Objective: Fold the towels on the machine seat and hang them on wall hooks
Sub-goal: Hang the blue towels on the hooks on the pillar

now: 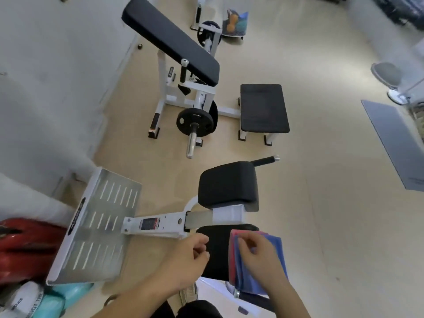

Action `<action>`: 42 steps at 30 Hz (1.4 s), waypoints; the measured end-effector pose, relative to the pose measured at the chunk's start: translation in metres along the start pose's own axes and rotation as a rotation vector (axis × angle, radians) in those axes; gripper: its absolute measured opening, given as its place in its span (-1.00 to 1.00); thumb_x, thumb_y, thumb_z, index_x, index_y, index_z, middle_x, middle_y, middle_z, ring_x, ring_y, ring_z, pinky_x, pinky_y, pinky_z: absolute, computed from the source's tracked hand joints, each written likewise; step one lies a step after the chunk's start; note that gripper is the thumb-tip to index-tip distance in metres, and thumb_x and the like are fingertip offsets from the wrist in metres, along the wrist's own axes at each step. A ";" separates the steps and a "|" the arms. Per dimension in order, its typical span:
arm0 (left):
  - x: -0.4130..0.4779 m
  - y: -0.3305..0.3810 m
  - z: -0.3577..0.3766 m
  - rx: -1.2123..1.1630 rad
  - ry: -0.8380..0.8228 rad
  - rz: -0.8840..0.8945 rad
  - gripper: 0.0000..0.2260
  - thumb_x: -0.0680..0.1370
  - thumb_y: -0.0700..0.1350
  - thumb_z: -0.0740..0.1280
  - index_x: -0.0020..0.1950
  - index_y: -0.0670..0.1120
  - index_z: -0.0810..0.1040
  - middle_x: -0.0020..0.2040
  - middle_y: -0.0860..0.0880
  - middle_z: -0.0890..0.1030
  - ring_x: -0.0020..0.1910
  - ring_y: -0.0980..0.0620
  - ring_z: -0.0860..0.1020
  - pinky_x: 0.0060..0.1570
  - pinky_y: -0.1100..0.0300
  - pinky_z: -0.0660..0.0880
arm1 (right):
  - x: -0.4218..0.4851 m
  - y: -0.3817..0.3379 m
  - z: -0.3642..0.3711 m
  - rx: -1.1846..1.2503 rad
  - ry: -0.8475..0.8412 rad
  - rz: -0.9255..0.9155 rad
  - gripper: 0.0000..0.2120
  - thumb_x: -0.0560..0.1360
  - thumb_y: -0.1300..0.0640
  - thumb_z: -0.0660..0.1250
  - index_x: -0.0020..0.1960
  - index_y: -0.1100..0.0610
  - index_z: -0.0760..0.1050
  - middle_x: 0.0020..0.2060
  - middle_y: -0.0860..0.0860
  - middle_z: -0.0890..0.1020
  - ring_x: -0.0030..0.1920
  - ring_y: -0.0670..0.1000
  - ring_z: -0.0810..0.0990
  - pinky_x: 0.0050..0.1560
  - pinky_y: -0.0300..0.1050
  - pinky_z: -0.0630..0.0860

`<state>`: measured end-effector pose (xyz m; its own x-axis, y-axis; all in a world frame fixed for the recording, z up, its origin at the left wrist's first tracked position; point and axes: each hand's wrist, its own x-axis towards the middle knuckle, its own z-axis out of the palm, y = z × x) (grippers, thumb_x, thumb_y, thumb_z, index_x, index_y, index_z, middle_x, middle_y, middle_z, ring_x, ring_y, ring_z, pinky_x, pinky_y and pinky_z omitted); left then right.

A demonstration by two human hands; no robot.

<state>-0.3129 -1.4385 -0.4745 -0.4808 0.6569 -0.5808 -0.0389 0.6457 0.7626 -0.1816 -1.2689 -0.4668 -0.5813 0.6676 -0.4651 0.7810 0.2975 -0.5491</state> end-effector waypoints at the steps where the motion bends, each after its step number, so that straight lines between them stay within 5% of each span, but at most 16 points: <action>1: 0.008 0.005 0.017 0.014 -0.030 -0.002 -0.66 0.63 -0.06 0.33 0.40 0.16 0.47 0.20 0.19 0.56 0.09 0.27 0.53 -0.03 0.45 0.43 | 0.002 0.021 -0.009 -0.002 0.033 0.030 -0.89 0.63 0.02 0.29 0.09 -0.12 0.58 -0.03 -0.11 0.67 0.01 -0.08 0.65 0.14 -0.14 0.60; 6: 0.033 0.019 0.086 0.056 -0.100 -0.046 -0.88 0.62 -0.10 0.32 0.03 0.14 0.55 0.01 0.16 0.64 0.02 0.14 0.61 0.05 0.20 0.61 | 0.002 0.097 -0.030 -0.103 0.086 0.152 -0.69 0.62 0.07 0.26 0.35 0.01 0.48 0.27 -0.01 0.53 0.18 0.02 0.58 0.23 -0.13 0.50; 10: 0.047 0.019 0.113 0.076 -0.080 -0.109 -0.91 0.55 -0.09 0.39 0.02 0.05 0.53 -0.04 0.05 0.66 0.01 0.02 0.64 0.09 -0.02 0.64 | -0.002 0.116 -0.030 -0.016 0.083 0.175 -0.57 0.59 0.05 0.32 0.45 0.01 0.39 0.36 0.00 0.47 0.25 0.05 0.56 0.23 -0.06 0.52; 18: 0.046 0.014 0.136 0.131 0.034 -0.182 -0.78 0.50 -0.07 0.48 -0.04 -0.08 0.45 -0.16 -0.04 0.59 -0.19 -0.03 0.57 -0.07 0.02 0.60 | -0.018 0.142 -0.031 -0.007 -0.009 0.428 -0.64 0.53 -0.25 0.26 0.02 0.04 0.50 -0.10 -0.05 0.66 -0.07 0.03 0.64 -0.03 0.02 0.60; 21: 0.044 0.014 0.140 0.125 0.066 -0.181 -0.80 0.52 -0.09 0.46 -0.04 -0.08 0.45 -0.17 -0.02 0.55 -0.22 0.05 0.49 -0.13 0.09 0.57 | -0.023 0.145 -0.032 0.109 -0.010 0.439 -0.69 0.52 -0.14 0.36 -0.09 0.12 0.50 -0.22 -0.03 0.64 -0.19 0.00 0.62 -0.08 0.02 0.62; 24: 0.042 0.016 0.141 0.130 0.061 -0.172 -0.82 0.54 -0.09 0.44 -0.03 -0.05 0.44 -0.12 -0.03 0.57 -0.18 0.05 0.52 -0.17 0.18 0.53 | -0.026 0.136 -0.041 0.230 0.061 0.424 -0.68 0.45 -0.04 0.48 -0.12 0.18 0.47 -0.32 0.03 0.59 -0.32 0.00 0.55 -0.38 -0.13 0.59; 27: 0.038 0.021 0.137 0.110 0.067 -0.129 -0.86 0.56 -0.08 0.40 -0.03 -0.02 0.44 -0.09 -0.02 0.59 -0.12 0.03 0.57 -0.12 0.14 0.56 | -0.027 0.119 -0.050 0.541 0.041 0.470 -0.77 0.41 0.10 0.54 -0.11 0.27 0.63 -0.22 0.23 0.68 -0.29 0.08 0.61 -0.21 0.07 0.67; 33: 0.035 0.031 0.111 0.095 0.233 -0.002 -0.79 0.52 -0.06 0.45 0.05 0.09 0.45 0.13 0.05 0.54 0.07 0.10 0.56 0.08 0.13 0.55 | -0.029 0.069 -0.072 0.533 0.039 0.214 -0.85 0.43 0.35 0.40 -0.15 0.24 0.42 -0.29 0.10 0.49 -0.28 0.06 0.47 -0.26 -0.11 0.48; 37: 0.024 0.071 0.052 0.049 0.462 0.336 -0.47 0.50 -0.19 0.50 0.31 0.21 0.36 0.36 0.12 0.46 0.31 0.13 0.47 0.32 0.19 0.44 | -0.021 0.017 -0.090 0.349 0.000 -0.056 -0.82 0.42 0.22 0.47 -0.05 0.07 0.52 -0.27 -0.06 0.61 -0.28 -0.11 0.56 -0.22 -0.22 0.50; 42: -0.010 0.106 -0.022 0.338 0.178 0.550 -0.24 0.49 -0.11 0.44 0.58 0.28 0.16 0.48 0.27 0.33 0.45 0.35 0.30 0.37 0.48 0.27 | -0.012 -0.066 -0.104 0.217 -0.188 -0.463 -0.73 0.46 0.29 0.47 0.04 -0.04 0.64 -0.10 -0.19 0.71 -0.01 -0.18 0.67 -0.03 -0.40 0.54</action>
<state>-0.3314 -1.3846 -0.3817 -0.4901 0.8700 -0.0547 0.5159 0.3401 0.7863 -0.2023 -1.2257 -0.3521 -0.8995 0.3612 -0.2460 0.3805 0.3705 -0.8473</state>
